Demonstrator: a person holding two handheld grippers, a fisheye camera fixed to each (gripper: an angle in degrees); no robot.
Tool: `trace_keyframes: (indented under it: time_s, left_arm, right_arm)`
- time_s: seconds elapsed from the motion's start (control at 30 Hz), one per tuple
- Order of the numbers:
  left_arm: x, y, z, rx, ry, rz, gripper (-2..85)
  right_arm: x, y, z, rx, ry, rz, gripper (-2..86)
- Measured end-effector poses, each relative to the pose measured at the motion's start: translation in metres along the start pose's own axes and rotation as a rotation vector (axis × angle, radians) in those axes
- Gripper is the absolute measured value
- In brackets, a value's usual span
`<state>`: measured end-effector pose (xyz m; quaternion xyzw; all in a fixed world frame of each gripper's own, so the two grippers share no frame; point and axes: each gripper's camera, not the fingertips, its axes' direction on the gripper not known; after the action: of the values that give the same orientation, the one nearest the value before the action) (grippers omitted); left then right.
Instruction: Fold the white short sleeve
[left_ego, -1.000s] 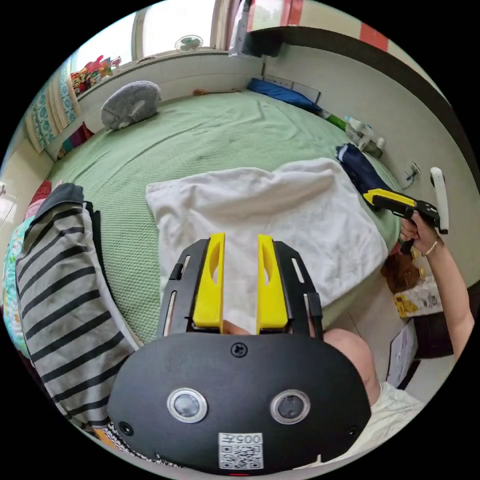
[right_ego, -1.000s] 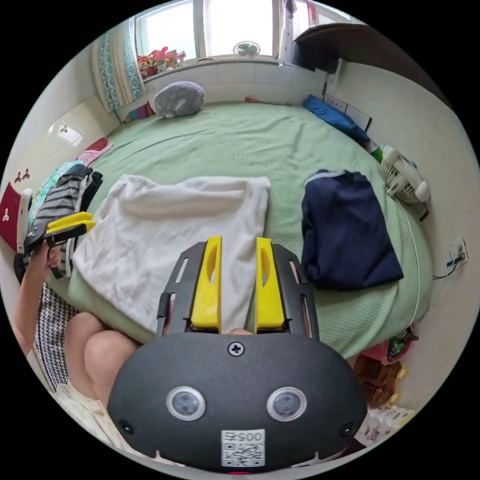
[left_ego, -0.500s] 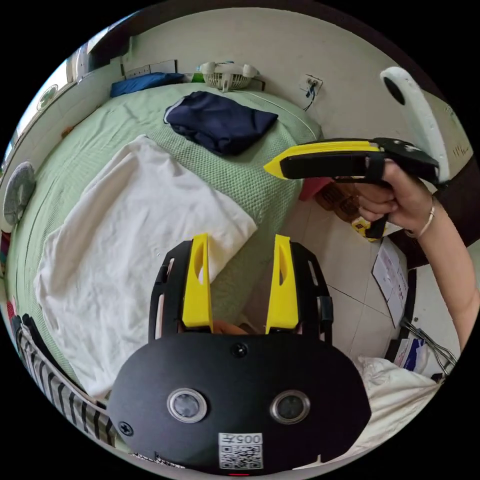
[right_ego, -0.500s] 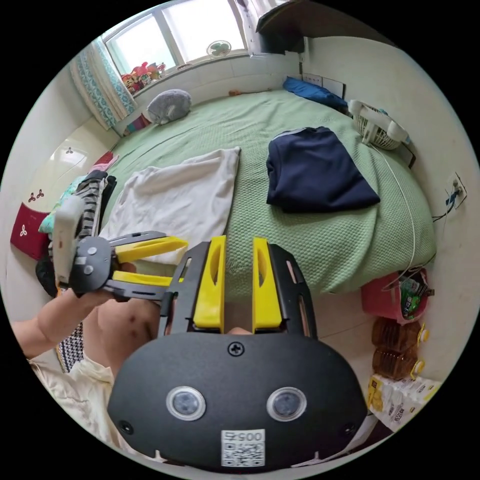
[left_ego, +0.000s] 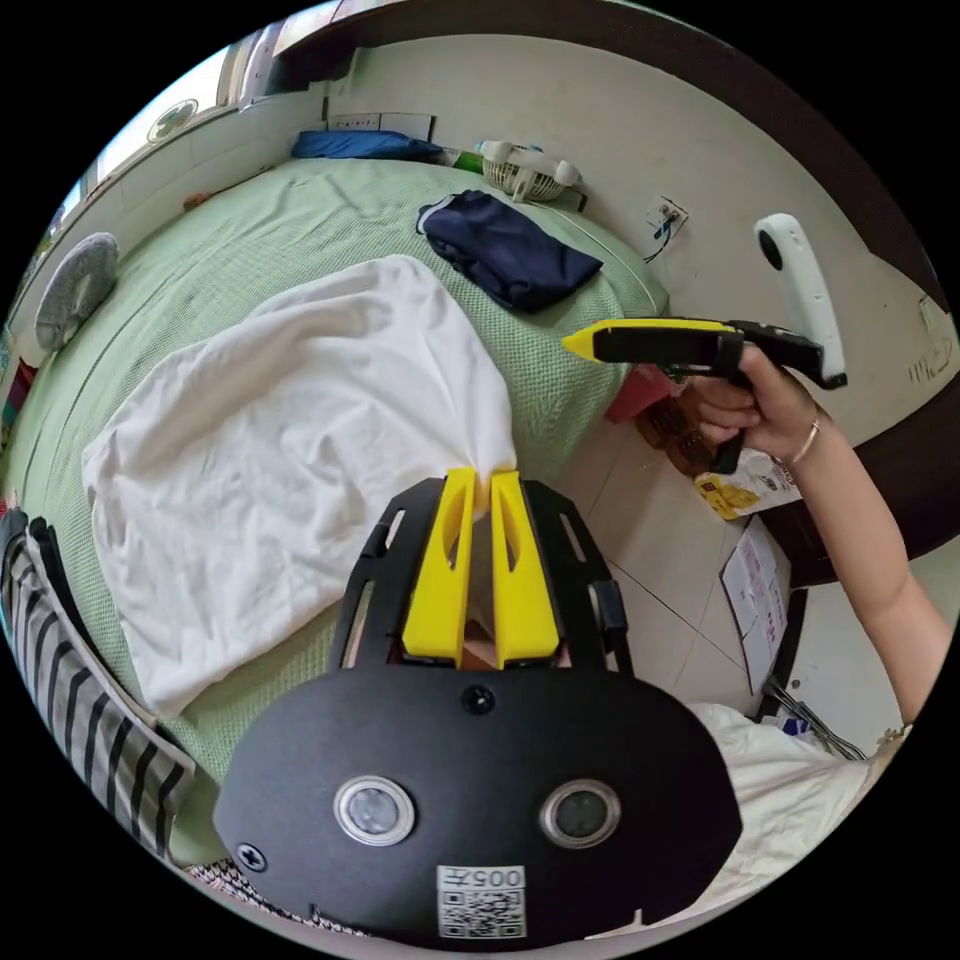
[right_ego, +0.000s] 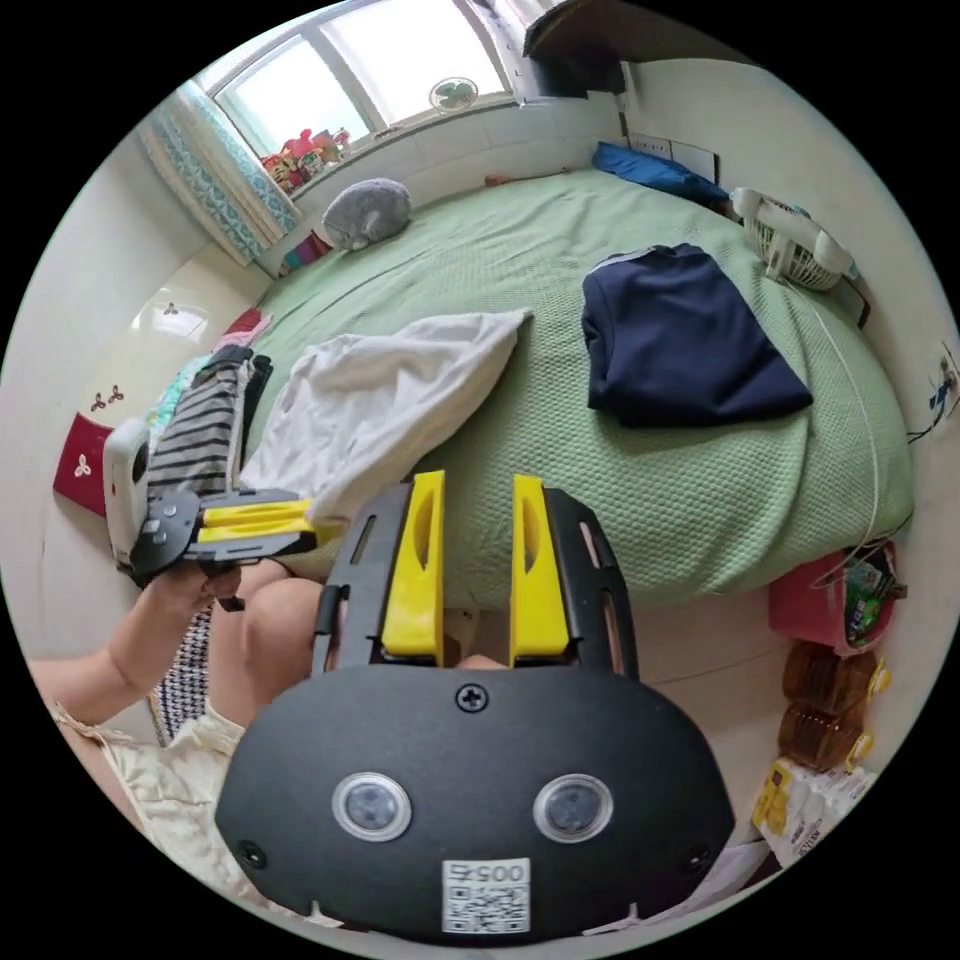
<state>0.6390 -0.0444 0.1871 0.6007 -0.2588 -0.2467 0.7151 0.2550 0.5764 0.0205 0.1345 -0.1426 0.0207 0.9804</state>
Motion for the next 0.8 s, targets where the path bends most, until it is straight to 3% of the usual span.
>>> trace_keyframes:
  time_s: [0.3,0.8]
  left_arm:
    - [-0.031,0.065,-0.039,0.014,0.024,-0.063,4.3]
    - [-0.051,0.124,-0.066,0.036,0.084,-0.052,4.3]
  right_arm:
    - [0.035,-0.015,0.053,-0.078,-0.382,0.293,12.5]
    - [0.038,-0.018,0.070,-0.042,-0.374,0.413,10.7]
